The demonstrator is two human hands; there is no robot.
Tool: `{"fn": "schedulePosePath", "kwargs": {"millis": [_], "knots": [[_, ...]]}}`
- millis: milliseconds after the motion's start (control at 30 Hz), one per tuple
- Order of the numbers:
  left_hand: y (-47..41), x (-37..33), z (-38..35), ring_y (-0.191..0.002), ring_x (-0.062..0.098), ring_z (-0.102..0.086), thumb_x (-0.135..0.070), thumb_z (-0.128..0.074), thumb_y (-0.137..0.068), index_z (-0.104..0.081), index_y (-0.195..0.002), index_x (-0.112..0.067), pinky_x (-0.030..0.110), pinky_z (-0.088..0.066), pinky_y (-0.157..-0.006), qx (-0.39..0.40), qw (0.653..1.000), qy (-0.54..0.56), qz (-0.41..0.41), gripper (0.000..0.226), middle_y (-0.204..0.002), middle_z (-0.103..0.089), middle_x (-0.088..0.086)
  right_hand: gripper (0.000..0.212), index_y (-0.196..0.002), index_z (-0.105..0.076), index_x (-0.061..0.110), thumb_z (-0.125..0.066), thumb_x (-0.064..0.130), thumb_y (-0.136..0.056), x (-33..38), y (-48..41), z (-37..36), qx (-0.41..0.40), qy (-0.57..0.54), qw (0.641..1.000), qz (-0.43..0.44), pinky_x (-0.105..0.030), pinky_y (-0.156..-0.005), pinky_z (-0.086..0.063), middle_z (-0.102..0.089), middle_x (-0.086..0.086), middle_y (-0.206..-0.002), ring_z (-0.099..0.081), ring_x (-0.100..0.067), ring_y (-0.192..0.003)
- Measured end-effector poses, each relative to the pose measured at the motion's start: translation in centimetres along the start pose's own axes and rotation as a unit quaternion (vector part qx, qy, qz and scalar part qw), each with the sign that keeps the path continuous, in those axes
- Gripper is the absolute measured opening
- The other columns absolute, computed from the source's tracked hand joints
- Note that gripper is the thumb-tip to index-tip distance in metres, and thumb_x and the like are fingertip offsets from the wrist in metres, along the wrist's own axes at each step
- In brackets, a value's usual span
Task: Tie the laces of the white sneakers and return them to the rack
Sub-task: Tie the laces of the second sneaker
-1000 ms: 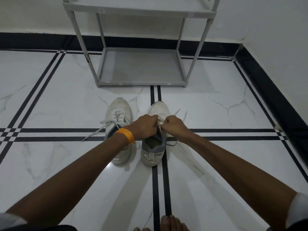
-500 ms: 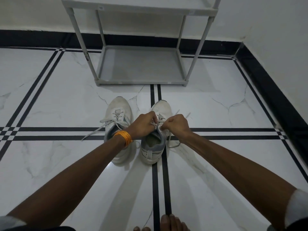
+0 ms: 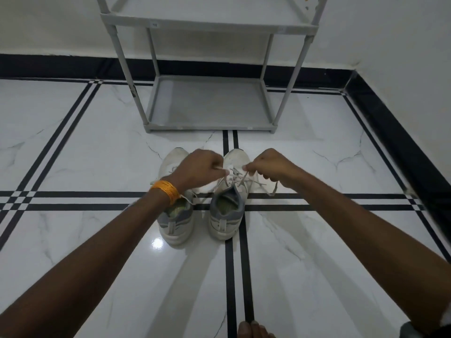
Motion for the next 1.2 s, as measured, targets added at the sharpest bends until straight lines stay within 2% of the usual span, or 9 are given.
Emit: {"fn": "schedulePosePath", "kwargs": {"millis": [233, 367, 500, 567, 633, 733, 833, 933, 1200], "knots": [[-1.6, -5.4, 6.4, -0.067, 0.028, -0.061, -0.035, -0.067, -0.089, -0.060, -0.063, -0.010, 0.033, -0.050, -0.070, -0.001, 0.964, 0.252, -0.081, 0.037, -0.065, -0.064, 0.002, 0.021, -0.077, -0.067, 0.007, -0.068, 0.026, -0.086, 6.5, 1.4, 5.1, -0.027, -0.178, 0.981, 0.065, -0.022, -0.046, -0.029, -0.044, 0.004, -0.054, -0.038, -0.009, -0.047], [-2.3, -7.3, 5.2, -0.082, 0.021, -0.067, -0.037, -0.068, -0.089, -0.069, -0.092, -0.008, 0.030, -0.054, -0.074, 0.030, 0.978, -0.005, -0.207, 0.029, -0.092, -0.071, 0.003, 0.028, -0.084, -0.074, 0.000, -0.070, 0.028, -0.087, 9.4, 1.8, 5.2, -0.052, -0.129, 0.977, 0.164, -0.022, -0.051, -0.038, -0.055, 0.003, -0.059, -0.047, -0.007, -0.051], [-3.4, -6.9, 6.3, -0.076, 0.026, -0.066, -0.039, -0.052, -0.097, -0.069, -0.098, -0.011, 0.033, -0.049, -0.064, -0.043, 0.933, -0.319, -0.159, 0.033, -0.090, -0.068, 0.005, 0.021, -0.085, -0.076, 0.008, -0.068, 0.028, -0.089, 11.3, 2.4, 5.7, -0.100, -0.122, 0.960, 0.230, -0.017, -0.057, -0.043, -0.067, 0.007, -0.069, -0.053, 0.002, -0.055], [-3.7, -6.4, 7.8, -0.061, 0.021, -0.057, -0.039, -0.053, -0.096, -0.069, -0.084, -0.010, 0.029, -0.044, -0.058, -0.047, 0.965, -0.245, -0.080, 0.035, -0.070, -0.061, 0.003, 0.016, -0.101, -0.073, 0.011, -0.064, 0.020, -0.092, 10.7, 2.2, 6.2, -0.120, -0.185, 0.951, 0.218, -0.015, -0.063, -0.045, -0.067, 0.005, -0.081, -0.059, -0.002, -0.072], [-4.2, -5.6, 8.5, -0.050, 0.014, -0.046, -0.036, -0.057, -0.095, -0.062, -0.068, -0.011, 0.025, -0.036, -0.050, -0.010, 1.000, 0.021, -0.005, 0.037, -0.059, -0.052, 0.001, 0.025, -0.112, -0.067, 0.016, -0.062, 0.011, -0.087, 9.5, 2.2, 6.4, -0.187, -0.167, 0.946, 0.206, -0.018, -0.075, -0.048, -0.065, 0.000, -0.104, -0.061, -0.010, -0.094], [-3.7, -5.8, 8.0, -0.048, 0.008, -0.044, -0.032, -0.058, -0.096, -0.061, -0.067, -0.014, 0.020, -0.038, -0.048, 0.062, 0.944, 0.309, 0.098, 0.034, -0.059, -0.052, -0.001, 0.019, -0.095, -0.072, 0.020, -0.073, 0.016, -0.076, 7.7, 3.0, 5.5, -0.229, -0.047, 0.952, 0.195, -0.020, -0.071, -0.048, -0.065, 0.004, -0.092, -0.059, -0.005, -0.084], [-3.4, -5.7, 7.4, -0.053, 0.009, -0.048, -0.034, -0.055, -0.097, -0.066, -0.075, -0.012, 0.021, -0.041, -0.054, 0.069, 0.930, 0.343, 0.108, 0.032, -0.064, -0.054, 0.001, 0.012, -0.074, -0.069, 0.022, -0.081, 0.023, -0.072, 7.4, 3.1, 3.1, -0.115, 0.009, 0.974, 0.194, -0.015, -0.053, -0.039, -0.062, 0.010, -0.064, -0.055, 0.002, -0.056], [-3.4, -5.1, 7.4, -0.056, 0.011, -0.049, -0.031, -0.055, -0.095, -0.066, -0.075, -0.012, 0.023, -0.043, -0.057, 0.049, 0.924, 0.364, 0.102, 0.029, -0.063, -0.055, -0.001, 0.016, -0.076, -0.073, 0.010, -0.079, 0.025, -0.077, 7.8, 2.9, 3.2, -0.149, 0.026, 0.962, 0.228, -0.021, -0.052, -0.043, -0.065, 0.000, -0.062, -0.054, -0.005, -0.051], [-3.1, -4.6, 6.9, -0.071, 0.014, -0.053, -0.009, -0.063, -0.074, -0.055, -0.089, -0.008, 0.031, -0.050, -0.074, 0.076, 0.912, 0.400, 0.050, 0.017, -0.076, -0.054, -0.001, 0.016, -0.082, -0.063, 0.008, -0.054, 0.012, -0.094, 9.5, 3.8, 6.1, -0.104, -0.326, 0.917, 0.204, -0.024, -0.048, -0.042, -0.060, -0.004, -0.065, -0.054, -0.014, -0.054]]}}
Point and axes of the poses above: each hand's wrist, its own y-axis away from the middle knuckle, its own z-axis out of the back of the hand, x = y × z, the point moved 4 cm from there along -y, towards the middle knuckle
